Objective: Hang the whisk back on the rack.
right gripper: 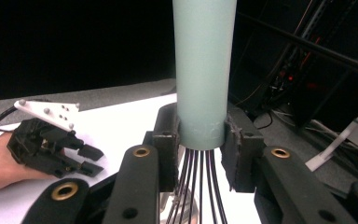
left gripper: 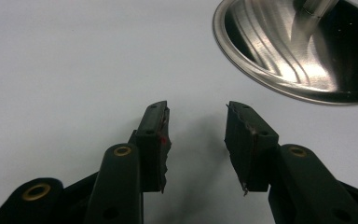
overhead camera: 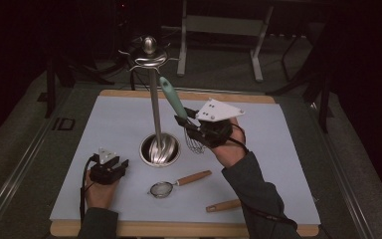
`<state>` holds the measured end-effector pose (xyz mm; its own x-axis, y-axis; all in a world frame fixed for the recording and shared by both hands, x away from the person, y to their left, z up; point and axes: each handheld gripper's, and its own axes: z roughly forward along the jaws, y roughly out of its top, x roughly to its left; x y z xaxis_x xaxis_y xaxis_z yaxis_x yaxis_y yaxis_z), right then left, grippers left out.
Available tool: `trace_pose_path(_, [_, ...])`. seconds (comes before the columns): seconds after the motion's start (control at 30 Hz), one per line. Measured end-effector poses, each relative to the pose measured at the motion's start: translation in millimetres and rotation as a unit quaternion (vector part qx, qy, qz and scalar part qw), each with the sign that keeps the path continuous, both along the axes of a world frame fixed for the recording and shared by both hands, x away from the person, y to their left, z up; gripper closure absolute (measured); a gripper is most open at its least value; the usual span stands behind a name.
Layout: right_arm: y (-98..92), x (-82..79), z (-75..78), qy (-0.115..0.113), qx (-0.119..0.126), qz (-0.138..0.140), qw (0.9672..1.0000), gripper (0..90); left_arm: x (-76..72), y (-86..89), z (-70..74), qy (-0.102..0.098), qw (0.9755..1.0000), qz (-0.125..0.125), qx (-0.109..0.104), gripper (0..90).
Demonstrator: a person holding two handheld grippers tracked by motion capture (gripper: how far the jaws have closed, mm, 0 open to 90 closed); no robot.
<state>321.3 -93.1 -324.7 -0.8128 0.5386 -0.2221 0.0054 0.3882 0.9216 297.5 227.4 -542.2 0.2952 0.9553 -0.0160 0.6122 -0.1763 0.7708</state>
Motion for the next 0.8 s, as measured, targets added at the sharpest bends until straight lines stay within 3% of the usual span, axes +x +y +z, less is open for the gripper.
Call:
trace_pose_path(0.4, [6.2, 4.9, 9.6, -0.007, 0.011, -0.006, 0.9999, 69.6, 0.1, -0.1, -0.1, 0.000, 1.0000, 0.000, 0.000, 59.7])
trace_pose_path(0.8, [20.8, 21.2, 3.9, 0.016, 0.009, -0.012, 0.9998, 69.1, 0.2, 0.1, -0.2, 0.000, 1.0000, 0.000, -0.001, 59.7])
